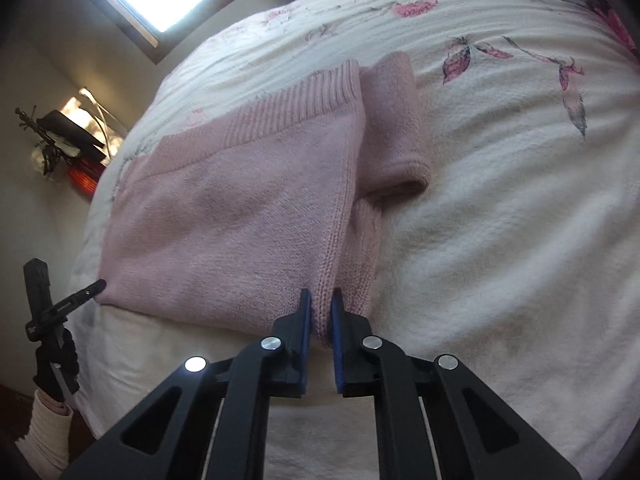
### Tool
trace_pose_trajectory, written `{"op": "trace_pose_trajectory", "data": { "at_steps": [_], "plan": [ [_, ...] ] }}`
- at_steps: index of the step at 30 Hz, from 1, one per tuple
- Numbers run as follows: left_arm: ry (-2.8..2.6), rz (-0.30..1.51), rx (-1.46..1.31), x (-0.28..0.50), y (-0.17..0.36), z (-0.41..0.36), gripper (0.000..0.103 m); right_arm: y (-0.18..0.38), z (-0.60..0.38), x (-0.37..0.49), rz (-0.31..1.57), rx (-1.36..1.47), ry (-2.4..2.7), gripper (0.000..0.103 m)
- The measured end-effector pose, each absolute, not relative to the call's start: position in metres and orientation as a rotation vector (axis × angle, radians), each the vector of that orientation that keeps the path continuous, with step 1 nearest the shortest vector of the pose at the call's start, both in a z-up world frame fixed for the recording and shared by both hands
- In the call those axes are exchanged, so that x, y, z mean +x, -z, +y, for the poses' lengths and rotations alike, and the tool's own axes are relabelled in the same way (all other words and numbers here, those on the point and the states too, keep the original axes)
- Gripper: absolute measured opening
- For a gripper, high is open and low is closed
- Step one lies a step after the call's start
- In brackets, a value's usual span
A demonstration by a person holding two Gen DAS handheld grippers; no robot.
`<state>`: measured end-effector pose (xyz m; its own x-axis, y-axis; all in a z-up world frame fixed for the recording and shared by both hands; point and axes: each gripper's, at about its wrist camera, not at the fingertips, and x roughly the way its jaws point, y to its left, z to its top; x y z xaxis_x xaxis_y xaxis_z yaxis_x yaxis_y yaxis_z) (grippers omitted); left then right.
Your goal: Fold small clothes
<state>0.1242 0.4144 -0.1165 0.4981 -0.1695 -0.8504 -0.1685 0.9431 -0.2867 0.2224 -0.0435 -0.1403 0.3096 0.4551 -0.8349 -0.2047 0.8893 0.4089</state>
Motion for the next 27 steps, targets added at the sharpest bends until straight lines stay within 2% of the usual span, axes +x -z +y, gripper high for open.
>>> {"op": "trace_pose_trajectory", "data": {
  "at_steps": [3, 8, 11, 13, 15, 20, 27],
  "plan": [
    [-0.004, 1.045, -0.329, 0.124, 0.12, 0.413, 0.009, 0.161, -0.037, 0.223, 1.212, 0.206, -0.417, 0.009],
    [-0.016, 1.047, -0.292, 0.123, 0.112, 0.41, 0.012, 0.163, -0.037, 0.223, 1.213, 0.243, -0.416, 0.01],
    [-0.058, 1.016, -0.269, 0.12, 0.094, 0.406, 0.026, 0.153, -0.048, 0.225, 1.211, 0.303, -0.43, 0.019],
    [-0.054, 0.961, -0.255, 0.119, 0.077, 0.401, 0.038, 0.142, -0.056, 0.226, 1.179, 0.338, -0.431, 0.037],
    [-0.022, 0.936, -0.26, 0.126, 0.064, 0.393, 0.043, 0.135, -0.065, 0.232, 1.167, 0.391, -0.442, 0.049],
    [0.067, 0.939, -0.261, 0.164, 0.057, 0.357, 0.044, 0.144, -0.081, 0.262, 1.206, 0.547, -0.48, 0.05],
    [0.138, 1.005, -0.216, 0.216, 0.089, 0.3, 0.044, 0.174, -0.082, 0.286, 1.275, 0.639, -0.5, 0.05]
  ]
}}
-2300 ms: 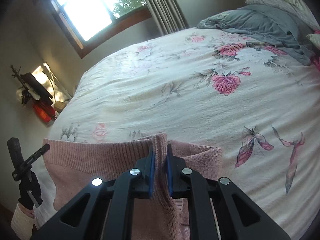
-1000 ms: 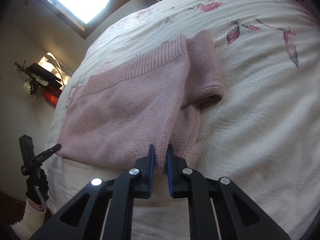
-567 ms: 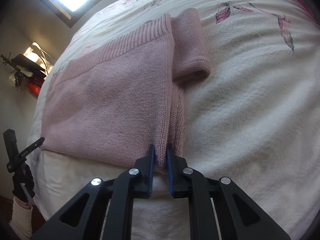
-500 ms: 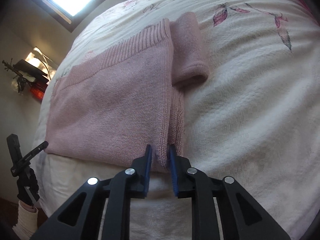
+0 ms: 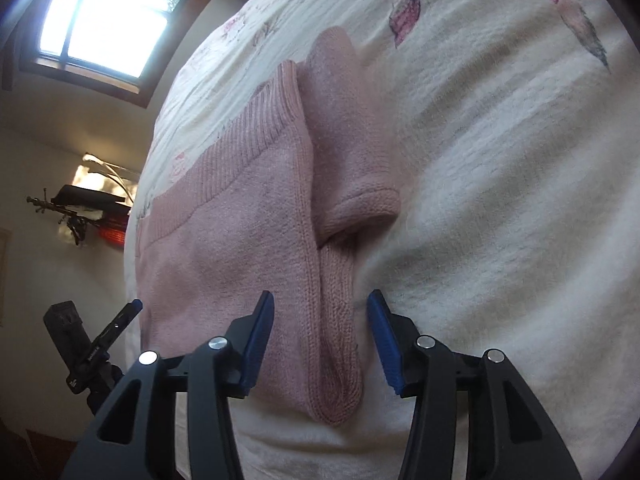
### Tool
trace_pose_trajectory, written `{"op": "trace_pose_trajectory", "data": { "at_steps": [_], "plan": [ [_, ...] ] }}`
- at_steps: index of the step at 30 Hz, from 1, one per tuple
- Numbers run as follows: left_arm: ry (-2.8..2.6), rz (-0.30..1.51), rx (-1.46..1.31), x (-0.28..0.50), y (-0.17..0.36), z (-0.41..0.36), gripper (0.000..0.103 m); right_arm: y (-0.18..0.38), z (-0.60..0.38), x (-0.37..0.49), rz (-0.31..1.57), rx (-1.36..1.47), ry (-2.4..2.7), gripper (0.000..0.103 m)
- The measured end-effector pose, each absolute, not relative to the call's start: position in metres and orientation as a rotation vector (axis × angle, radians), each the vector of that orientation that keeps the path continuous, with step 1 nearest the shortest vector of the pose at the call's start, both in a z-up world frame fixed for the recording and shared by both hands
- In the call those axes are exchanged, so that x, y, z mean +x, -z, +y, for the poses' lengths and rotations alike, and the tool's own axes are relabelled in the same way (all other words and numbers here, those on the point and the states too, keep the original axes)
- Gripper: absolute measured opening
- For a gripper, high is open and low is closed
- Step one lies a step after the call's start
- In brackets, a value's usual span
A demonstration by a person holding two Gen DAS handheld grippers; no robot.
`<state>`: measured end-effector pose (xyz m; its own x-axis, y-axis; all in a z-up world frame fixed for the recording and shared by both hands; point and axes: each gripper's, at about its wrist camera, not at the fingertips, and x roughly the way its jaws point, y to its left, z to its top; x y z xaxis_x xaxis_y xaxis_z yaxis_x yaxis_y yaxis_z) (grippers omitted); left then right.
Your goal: Fold small clothes
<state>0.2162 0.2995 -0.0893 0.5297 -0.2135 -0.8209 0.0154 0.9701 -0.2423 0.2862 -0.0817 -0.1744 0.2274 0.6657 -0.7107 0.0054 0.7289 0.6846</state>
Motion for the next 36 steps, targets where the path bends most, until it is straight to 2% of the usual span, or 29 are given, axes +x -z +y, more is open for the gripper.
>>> {"op": "trace_pose_trajectory", "data": {
  "at_steps": [9, 15, 18, 20, 22, 26, 32, 36],
  "plan": [
    [0.144, 1.065, -0.274, 0.248, 0.125, 0.299, 0.045, 0.2, -0.094, 0.307, 1.252, 0.836, -0.572, 0.05],
    [0.171, 1.061, -0.305, 0.245, 0.127, 0.306, 0.045, 0.192, -0.096, 0.306, 1.2, 0.895, -0.658, 0.05],
    [0.175, 1.063, -0.297, 0.245, 0.127, 0.306, 0.045, 0.186, -0.08, 0.305, 1.219, 0.817, -0.641, 0.05],
    [0.179, 1.062, -0.295, 0.245, 0.127, 0.306, 0.045, 0.19, -0.078, 0.309, 1.239, 0.812, -0.599, 0.045],
    [0.185, 1.062, -0.296, 0.245, 0.127, 0.306, 0.045, 0.197, -0.084, 0.312, 1.257, 0.825, -0.52, 0.034],
    [0.188, 1.066, -0.301, 0.245, 0.128, 0.308, 0.045, 0.209, -0.087, 0.312, 1.249, 0.88, -0.552, 0.035],
    [0.184, 1.069, -0.288, 0.247, 0.129, 0.304, 0.046, 0.201, -0.064, 0.32, 1.257, 0.777, -0.548, 0.038],
    [0.198, 1.072, -0.305, 0.248, 0.13, 0.307, 0.046, 0.197, -0.056, 0.318, 1.245, 0.732, -0.529, 0.028]
  ]
}}
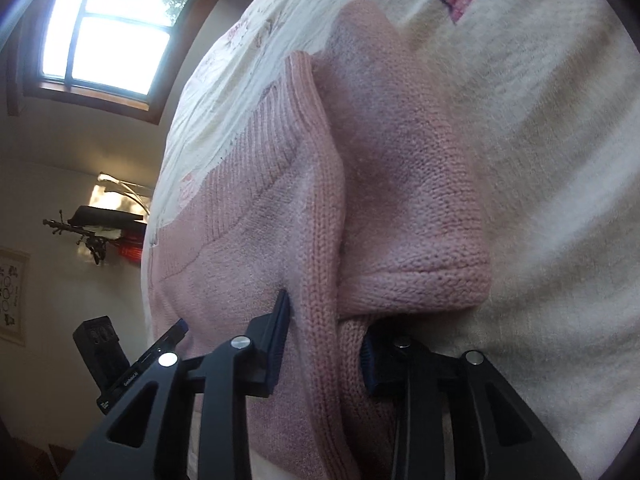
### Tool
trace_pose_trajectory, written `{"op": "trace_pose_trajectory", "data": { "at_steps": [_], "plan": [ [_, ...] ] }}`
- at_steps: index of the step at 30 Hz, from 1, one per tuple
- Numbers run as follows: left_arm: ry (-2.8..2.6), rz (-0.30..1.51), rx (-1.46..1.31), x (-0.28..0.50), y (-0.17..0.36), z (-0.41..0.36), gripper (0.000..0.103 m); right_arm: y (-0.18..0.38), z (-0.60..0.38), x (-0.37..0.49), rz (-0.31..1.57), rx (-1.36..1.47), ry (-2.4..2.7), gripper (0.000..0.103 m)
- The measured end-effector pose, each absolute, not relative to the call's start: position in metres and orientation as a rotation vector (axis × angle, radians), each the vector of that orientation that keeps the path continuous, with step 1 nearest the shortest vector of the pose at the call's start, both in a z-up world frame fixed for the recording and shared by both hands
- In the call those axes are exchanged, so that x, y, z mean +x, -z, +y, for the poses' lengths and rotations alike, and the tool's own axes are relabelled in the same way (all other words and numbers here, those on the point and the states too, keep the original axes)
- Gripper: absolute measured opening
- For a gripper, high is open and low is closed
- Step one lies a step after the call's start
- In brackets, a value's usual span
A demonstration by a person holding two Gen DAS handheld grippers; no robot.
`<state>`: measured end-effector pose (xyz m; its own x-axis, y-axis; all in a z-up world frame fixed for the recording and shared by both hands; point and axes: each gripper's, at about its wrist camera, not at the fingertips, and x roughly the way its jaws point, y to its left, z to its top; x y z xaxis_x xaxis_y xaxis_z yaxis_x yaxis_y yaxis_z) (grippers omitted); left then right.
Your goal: Fold small clothes
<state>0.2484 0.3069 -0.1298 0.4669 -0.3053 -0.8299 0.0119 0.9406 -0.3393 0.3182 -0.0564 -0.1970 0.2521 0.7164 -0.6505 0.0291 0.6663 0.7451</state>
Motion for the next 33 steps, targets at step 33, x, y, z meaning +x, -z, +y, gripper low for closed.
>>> {"op": "trace_pose_trajectory", "data": {
  "at_steps": [33],
  "plan": [
    [0.155, 0.893, -0.657, 0.164, 0.082, 0.443, 0.052, 0.082, 0.258, 0.278, 1.209, -0.024, -0.851, 0.031]
  ]
}}
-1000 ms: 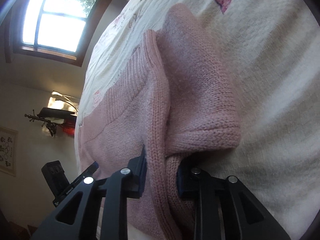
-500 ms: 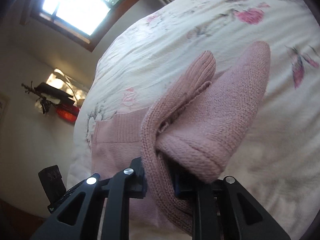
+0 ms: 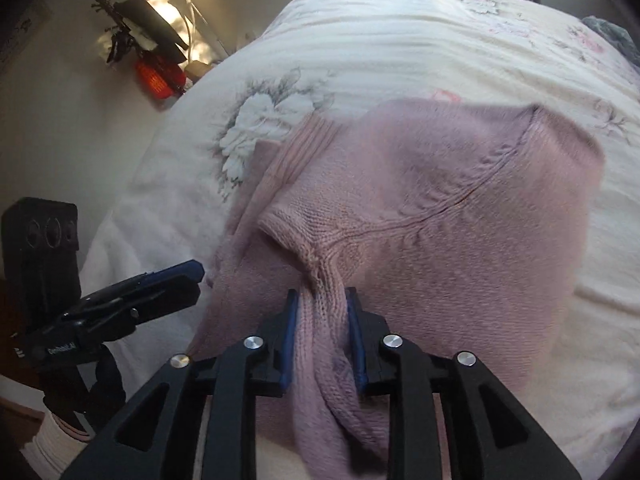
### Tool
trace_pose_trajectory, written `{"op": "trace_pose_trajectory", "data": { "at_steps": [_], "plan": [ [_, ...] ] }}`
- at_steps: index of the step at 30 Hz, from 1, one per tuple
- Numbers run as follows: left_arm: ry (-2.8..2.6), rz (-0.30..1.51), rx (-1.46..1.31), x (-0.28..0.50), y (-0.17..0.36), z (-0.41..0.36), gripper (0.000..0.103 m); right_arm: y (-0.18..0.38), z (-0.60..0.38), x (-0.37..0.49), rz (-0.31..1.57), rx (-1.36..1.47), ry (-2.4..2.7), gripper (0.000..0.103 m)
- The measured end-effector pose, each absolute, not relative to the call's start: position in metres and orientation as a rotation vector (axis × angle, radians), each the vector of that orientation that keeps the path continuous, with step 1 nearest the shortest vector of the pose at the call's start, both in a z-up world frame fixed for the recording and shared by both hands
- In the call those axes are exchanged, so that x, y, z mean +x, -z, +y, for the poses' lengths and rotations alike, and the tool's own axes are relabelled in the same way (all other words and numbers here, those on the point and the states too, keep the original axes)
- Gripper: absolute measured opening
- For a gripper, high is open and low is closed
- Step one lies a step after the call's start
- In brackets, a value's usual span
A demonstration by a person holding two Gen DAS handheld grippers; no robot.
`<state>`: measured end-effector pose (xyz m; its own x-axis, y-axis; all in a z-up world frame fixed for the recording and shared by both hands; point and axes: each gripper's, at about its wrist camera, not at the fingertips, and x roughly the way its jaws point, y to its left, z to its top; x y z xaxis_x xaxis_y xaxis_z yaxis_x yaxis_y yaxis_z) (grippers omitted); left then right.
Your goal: Fold small clothes
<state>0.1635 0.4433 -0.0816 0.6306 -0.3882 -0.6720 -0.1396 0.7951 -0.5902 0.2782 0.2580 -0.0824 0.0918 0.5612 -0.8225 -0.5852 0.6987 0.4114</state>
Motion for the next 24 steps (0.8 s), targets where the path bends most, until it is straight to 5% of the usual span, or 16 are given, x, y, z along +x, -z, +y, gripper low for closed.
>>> {"op": "trace_pose_trajectory", "data": {
  "at_steps": [1, 13, 24],
  "plan": [
    [0.159, 0.893, -0.666, 0.163, 0.082, 0.444, 0.052, 0.085, 0.259, 0.275, 1.221, -0.001, -0.882, 0.037],
    [0.259, 0.951, -0.751, 0.194, 0.096, 0.423, 0.057, 0.051, 0.174, 0.241, 1.112, 0.107, -0.873, 0.045],
    [0.246, 0.988, -0.807, 0.239, 0.12, 0.413, 0.058, 0.095, 0.102, 0.227, 1.15, 0.168, -0.761, 0.047]
  ]
}}
